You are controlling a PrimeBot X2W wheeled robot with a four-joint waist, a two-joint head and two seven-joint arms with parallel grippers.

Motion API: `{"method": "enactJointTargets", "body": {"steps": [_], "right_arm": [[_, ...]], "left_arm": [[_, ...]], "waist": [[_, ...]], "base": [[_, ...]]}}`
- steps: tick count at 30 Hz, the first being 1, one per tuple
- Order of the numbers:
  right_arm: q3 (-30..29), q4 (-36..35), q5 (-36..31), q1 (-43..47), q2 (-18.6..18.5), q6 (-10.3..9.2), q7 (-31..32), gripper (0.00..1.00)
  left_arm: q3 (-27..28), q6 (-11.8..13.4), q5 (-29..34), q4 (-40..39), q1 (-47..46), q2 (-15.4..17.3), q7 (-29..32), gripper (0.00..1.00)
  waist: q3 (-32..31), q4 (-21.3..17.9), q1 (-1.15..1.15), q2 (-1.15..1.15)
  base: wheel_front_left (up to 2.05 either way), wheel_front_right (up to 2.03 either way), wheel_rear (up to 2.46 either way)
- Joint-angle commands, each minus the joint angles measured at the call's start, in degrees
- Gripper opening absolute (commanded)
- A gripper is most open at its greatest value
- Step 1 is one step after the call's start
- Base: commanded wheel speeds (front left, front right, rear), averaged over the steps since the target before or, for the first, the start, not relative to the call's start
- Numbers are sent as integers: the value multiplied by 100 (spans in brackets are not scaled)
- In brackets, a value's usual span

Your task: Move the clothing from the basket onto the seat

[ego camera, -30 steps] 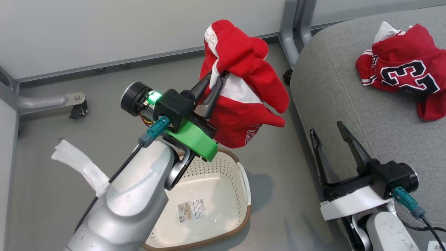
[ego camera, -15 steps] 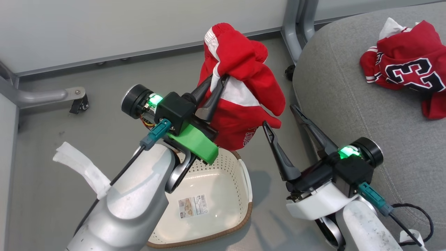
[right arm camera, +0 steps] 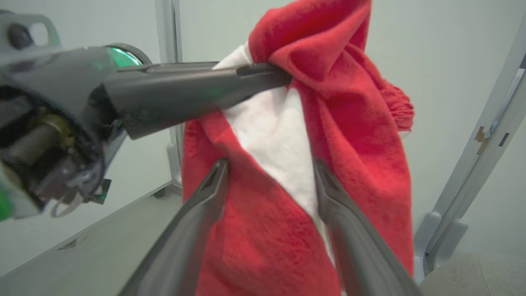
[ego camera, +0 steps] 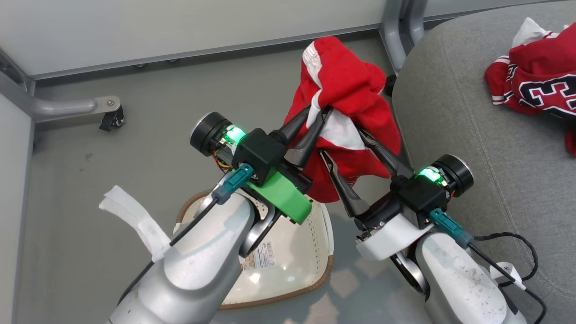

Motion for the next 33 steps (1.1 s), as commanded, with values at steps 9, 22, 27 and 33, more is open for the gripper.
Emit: {"method": "enactJointTargets", "body": {"steps": [9,22,27,33], "right_arm": [[-58,460,46,-194,65,-6,-16,100],[12,474,624,-163,73,-6,-16,0],[5,441,675,-44,73,-6,-15,0],[-19,493,674,68,74,-6,-16,0]], "left_arm": [[-222,2,-111,-156,-45,-156,-58,0],[-355,73,-227,-56,3,-175,-84,0],[-359,118,-174,36,38,-139,-91,100],[-393,151,-131,64,93,-126,-118,100]], "waist": [[46,32,0,42],[48,36,0,42],[13,0,0,42],[-45,-18,0,42]], "base": [[0,0,0],[0,0,0],[0,0,0],[0,0,0]]}}
